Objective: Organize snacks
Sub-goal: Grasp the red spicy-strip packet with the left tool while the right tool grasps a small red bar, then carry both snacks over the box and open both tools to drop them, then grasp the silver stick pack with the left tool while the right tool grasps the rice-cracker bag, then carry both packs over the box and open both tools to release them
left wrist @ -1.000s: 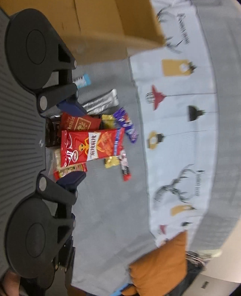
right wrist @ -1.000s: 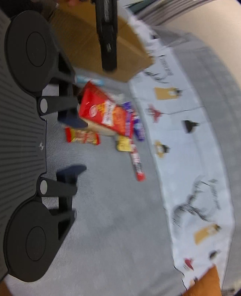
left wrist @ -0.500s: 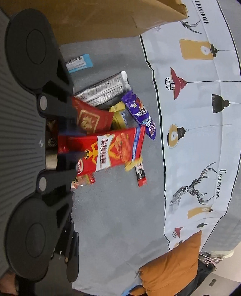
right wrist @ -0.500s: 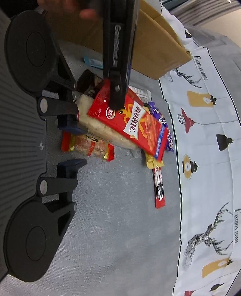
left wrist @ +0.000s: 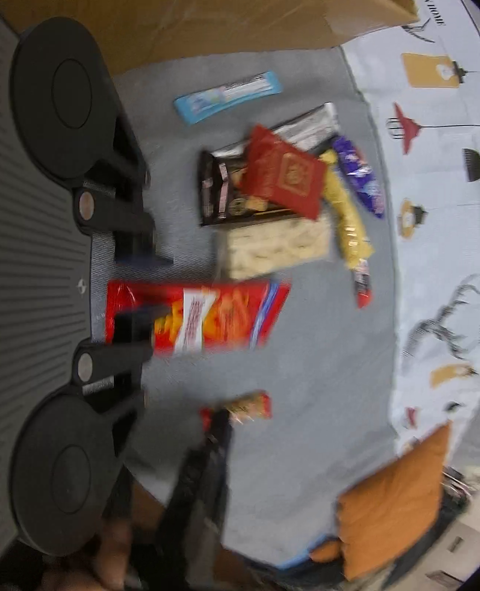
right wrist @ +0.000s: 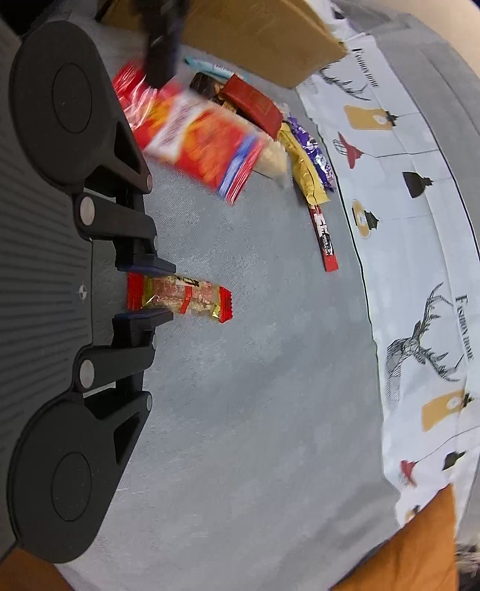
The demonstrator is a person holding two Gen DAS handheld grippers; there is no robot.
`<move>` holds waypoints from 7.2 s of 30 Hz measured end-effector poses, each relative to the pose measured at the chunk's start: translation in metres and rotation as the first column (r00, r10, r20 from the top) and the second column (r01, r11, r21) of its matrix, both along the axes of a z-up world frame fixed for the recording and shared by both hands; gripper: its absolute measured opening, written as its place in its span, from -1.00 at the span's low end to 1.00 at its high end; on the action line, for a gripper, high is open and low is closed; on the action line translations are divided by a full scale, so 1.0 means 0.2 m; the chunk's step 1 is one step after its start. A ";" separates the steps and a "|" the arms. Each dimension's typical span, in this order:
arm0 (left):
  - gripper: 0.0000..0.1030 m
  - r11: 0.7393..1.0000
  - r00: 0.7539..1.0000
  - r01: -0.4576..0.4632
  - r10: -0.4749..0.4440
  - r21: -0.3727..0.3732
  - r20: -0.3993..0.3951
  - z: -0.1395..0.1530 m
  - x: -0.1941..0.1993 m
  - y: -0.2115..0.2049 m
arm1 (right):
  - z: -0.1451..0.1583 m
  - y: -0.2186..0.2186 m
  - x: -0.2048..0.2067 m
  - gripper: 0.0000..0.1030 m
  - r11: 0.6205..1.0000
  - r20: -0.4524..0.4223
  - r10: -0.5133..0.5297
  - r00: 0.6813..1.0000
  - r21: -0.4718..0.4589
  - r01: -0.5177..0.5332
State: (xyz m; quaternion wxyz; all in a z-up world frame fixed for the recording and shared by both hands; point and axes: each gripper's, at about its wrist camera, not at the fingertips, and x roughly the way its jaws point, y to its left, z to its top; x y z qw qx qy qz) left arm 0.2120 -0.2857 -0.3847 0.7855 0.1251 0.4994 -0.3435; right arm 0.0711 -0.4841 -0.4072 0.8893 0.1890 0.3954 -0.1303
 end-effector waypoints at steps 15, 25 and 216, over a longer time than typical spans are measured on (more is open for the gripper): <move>-0.07 0.991 0.989 0.129 -0.131 0.034 0.065 -0.09 -0.11 -0.27 | -0.02 0.04 0.10 -0.37 0.991 -0.041 0.054 0.998 -0.121 -0.059; -0.17 0.996 0.986 0.051 -0.061 0.070 0.153 0.16 -0.10 -0.09 | 0.01 0.04 0.02 -0.56 0.998 -0.014 0.041 0.999 -0.055 -0.042; -0.89 0.980 0.983 -0.184 0.185 0.072 -0.003 -0.09 0.33 0.06 | -0.01 0.30 0.50 -0.24 0.953 -0.105 0.271 0.957 -0.113 -0.282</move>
